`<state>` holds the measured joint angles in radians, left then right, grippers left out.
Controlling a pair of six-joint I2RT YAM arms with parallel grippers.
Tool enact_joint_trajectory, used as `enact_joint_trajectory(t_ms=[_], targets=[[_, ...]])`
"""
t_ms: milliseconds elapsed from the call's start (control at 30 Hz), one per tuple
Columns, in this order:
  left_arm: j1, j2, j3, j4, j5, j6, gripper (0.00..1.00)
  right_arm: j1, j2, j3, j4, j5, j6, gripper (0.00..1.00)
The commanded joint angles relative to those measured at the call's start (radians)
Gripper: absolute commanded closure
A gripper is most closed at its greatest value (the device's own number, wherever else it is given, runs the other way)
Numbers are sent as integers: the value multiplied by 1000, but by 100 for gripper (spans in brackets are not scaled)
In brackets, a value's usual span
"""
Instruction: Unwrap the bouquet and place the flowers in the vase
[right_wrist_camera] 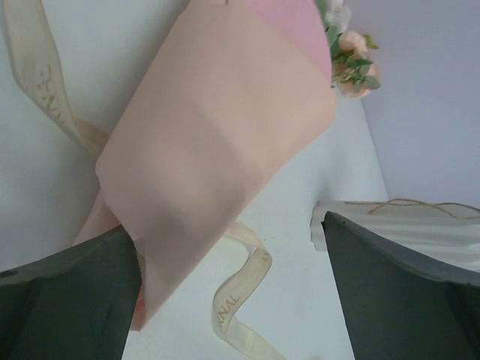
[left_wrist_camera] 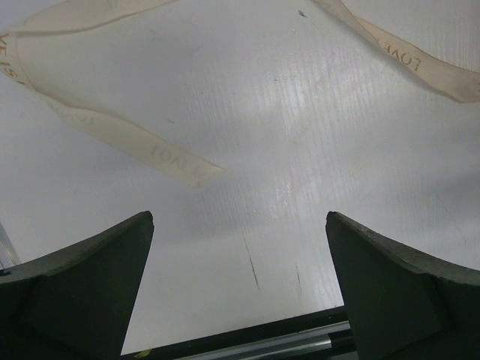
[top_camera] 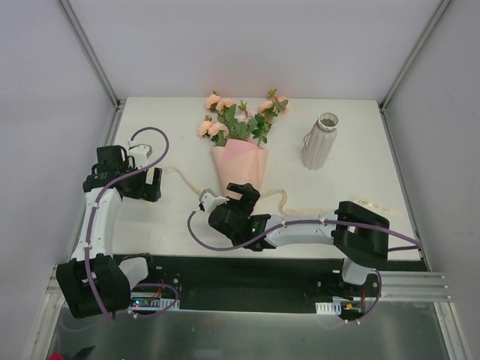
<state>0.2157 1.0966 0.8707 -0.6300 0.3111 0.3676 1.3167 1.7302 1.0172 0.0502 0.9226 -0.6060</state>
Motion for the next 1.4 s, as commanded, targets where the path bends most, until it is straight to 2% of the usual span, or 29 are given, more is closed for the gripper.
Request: enact_joint_trajectory(t_ms=[0, 200, 333, 433, 500, 600, 667, 700, 733, 767, 800, 833, 867, 933, 1000, 1033, 1067, 1100, 1133, 1167, 1200, 1233, 1300, 1367], targets=[[-1, -33, 33, -19, 5, 17, 1, 36, -89, 4, 267, 145, -126, 0], [-1, -52, 44, -34, 0, 33, 1, 56, -257, -23, 231, 199, -38, 1], [-3, -50, 65, -40, -3, 30, 1, 75, -345, -64, 218, 303, -17, 0], [-1, -50, 86, -51, 5, 22, 1, 75, -421, -103, 136, 361, 43, 0], [-3, -50, 99, -68, 22, 21, 1, 75, -464, -127, 61, 390, 144, 0], [-24, -40, 143, -106, 36, 16, 1, 75, -563, -138, -157, 456, 348, 0], [-82, -35, 175, -120, 16, 11, 1, 69, -622, -109, -451, 533, 514, 0], [-111, -37, 186, -125, -21, 8, 1, 67, -638, -85, -586, 553, 755, 0], [-137, -37, 204, -129, -35, -1, 1, 64, -649, -22, -921, 591, 939, 0], [-186, -34, 215, -132, -49, -7, 1, 64, -646, 25, -1110, 599, 1118, 0], [-203, -32, 224, -135, -56, -12, 1, 64, -635, 62, -1271, 604, 1411, 0], [-213, -29, 246, -140, -59, -22, 1, 62, -603, 90, -1453, 601, 1477, 0], [-237, -20, 255, -145, -56, -27, 1, 65, -584, 142, -1493, 595, 1509, 0], [-240, -7, 278, -148, -43, -39, 1, 75, -537, 178, -1479, 558, 1513, 0], [-242, 9, 284, -152, -49, -42, 1, 73, -512, 186, -1364, 466, 1429, 0], [-242, 14, 281, -152, -59, -41, 1, 64, -520, 166, -1120, 414, 1240, 0], [-242, 14, 281, -151, -67, -39, 1, 46, -537, 71, -957, 339, 1130, 0], [-242, 14, 277, -152, -72, -39, 1, -27, -585, 17, -799, 132, 1053, 0], [-242, 13, 269, -151, -75, -36, 1, -86, -609, -29, -586, 22, 1031, 0], [-242, 8, 266, -151, -79, -35, 1, -152, -624, -78, -507, -90, 1035, 1], [-242, 2, 261, -157, -79, -30, 1, -277, -641, -132, -447, -287, 1048, 2], [-240, -4, 255, -158, -79, -22, 1, -327, -643, -155, -341, -368, 1049, 2], [-239, -9, 255, -175, -60, -16, 1, -449, -608, -155, -279, -550, 1066, 3], [-236, -7, 261, -186, -46, -6, 1, -537, -539, -134, -268, -614, 1100, 7]])
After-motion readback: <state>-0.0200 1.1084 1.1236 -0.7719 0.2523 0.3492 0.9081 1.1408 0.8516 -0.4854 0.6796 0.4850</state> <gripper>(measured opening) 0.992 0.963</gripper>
